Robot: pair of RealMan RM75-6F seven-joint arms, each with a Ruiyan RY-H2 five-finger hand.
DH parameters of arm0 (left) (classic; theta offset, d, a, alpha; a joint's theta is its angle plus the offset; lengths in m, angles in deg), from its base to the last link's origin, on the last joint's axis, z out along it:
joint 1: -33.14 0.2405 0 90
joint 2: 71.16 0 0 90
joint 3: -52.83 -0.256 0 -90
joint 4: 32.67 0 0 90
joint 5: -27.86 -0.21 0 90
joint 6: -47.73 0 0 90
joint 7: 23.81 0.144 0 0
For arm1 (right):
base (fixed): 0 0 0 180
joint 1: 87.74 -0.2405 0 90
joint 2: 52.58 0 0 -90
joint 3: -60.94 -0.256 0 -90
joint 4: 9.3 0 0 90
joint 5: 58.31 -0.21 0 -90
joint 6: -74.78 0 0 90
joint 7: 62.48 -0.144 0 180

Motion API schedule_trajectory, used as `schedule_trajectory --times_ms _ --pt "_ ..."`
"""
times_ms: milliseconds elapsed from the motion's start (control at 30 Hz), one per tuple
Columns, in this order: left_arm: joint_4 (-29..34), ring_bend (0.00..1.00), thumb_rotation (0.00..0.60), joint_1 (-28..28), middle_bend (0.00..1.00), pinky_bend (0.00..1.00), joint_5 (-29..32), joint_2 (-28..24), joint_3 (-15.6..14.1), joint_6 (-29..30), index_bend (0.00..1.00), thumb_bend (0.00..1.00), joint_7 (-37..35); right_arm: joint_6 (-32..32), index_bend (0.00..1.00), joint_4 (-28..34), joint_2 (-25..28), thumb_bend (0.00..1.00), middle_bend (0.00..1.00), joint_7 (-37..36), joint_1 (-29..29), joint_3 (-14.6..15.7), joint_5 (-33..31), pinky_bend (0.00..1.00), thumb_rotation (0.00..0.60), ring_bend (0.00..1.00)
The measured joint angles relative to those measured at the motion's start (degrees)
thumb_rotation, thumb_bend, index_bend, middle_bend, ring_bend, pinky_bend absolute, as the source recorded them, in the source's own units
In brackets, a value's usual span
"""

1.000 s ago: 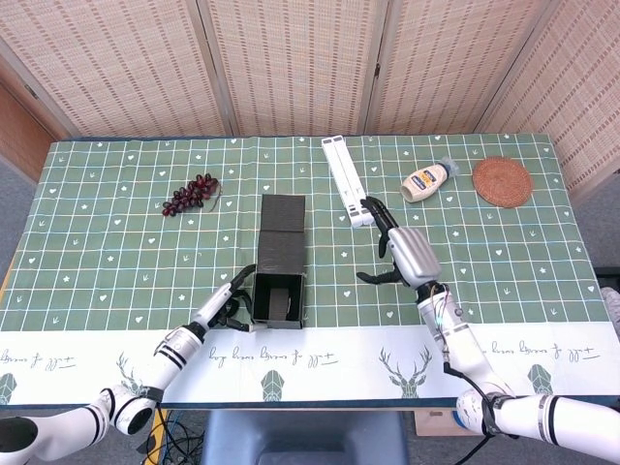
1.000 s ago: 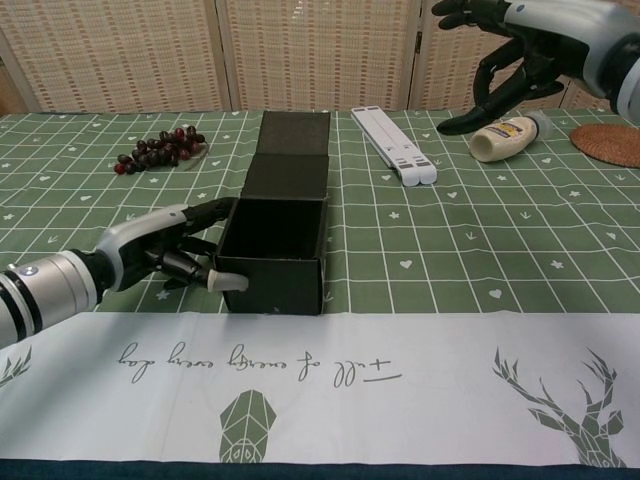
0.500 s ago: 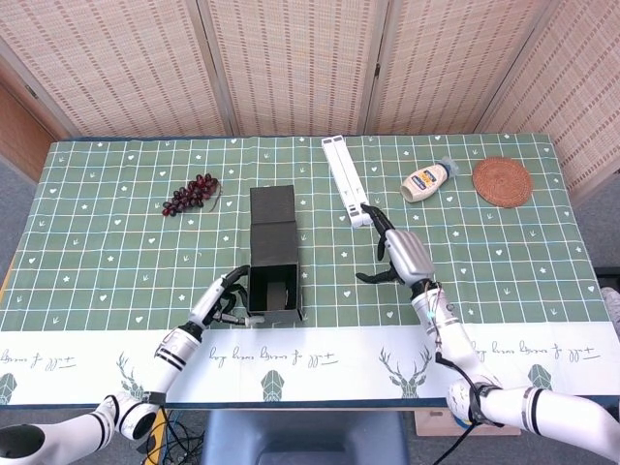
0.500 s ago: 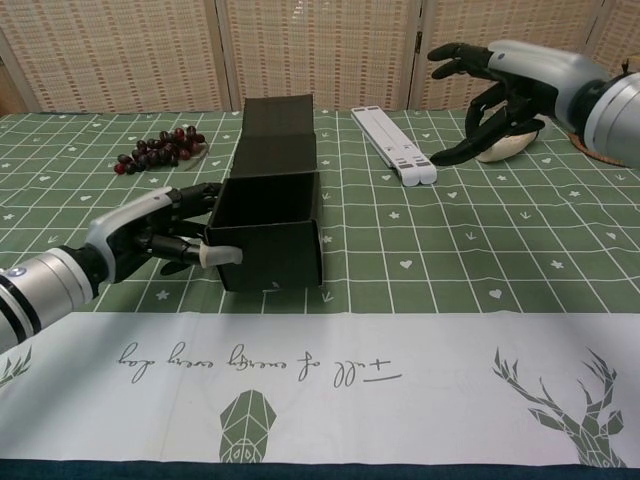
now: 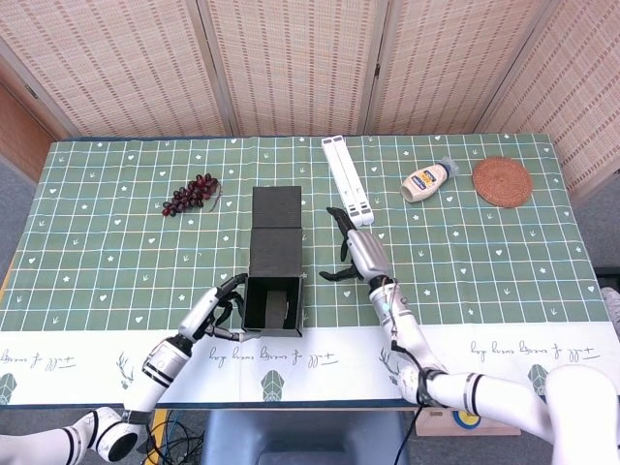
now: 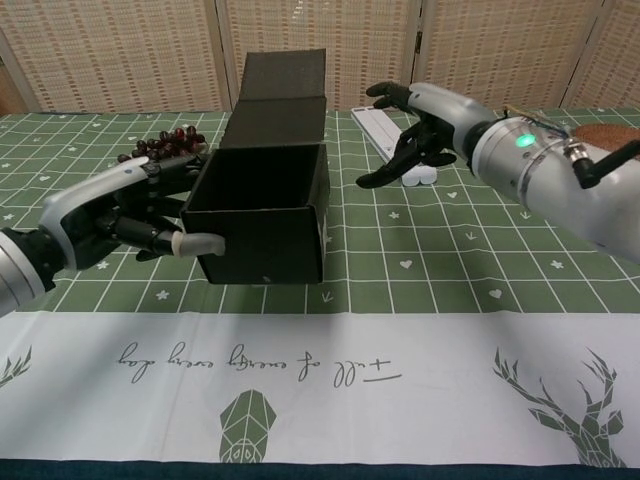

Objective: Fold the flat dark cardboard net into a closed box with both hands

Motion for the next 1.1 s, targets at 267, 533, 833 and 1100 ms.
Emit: schedule_trajectory --times_ms 267,533,833,1100 --pt "1.8 0.57 0.6 -0.33 0.37 0.89 0.18 0.54 -0.72 -1.59 0.32 0.11 2.95 -3.48 0.0 -7.35 -8.75 0.1 0.05 -4.08 -3.06 -5.06 0.02 1.0 0.6 0.62" --pt "-0.39 0.57 0.6 -0.91 0.37 0.89 1.83 2.49 -0.39 -3.72 0.31 0.11 4.24 -3.15 0.0 -5.0 -9.21 0.01 0.07 -8.6 -3.59 -8.06 0.69 1.0 0.6 0.62" --pt "-3.46 0.57 0.6 -1.46 0.37 0.89 5.83 4.8 1.35 -6.33 0.29 0.11 9.07 2.48 0.0 5.39 -2.86 0.0 0.25 -10.24 -2.52 -7.75 1.55 1.0 0.6 0.59" --pt "-6.11 0.57 0.6 -0.77 0.37 0.89 9.04 7.48 3.18 -5.31 0.29 0.11 16.09 10.11 0.08 11.05 5.57 0.0 0.38 -5.26 -3.74 -4.58 0.37 1.0 0.6 0.61"
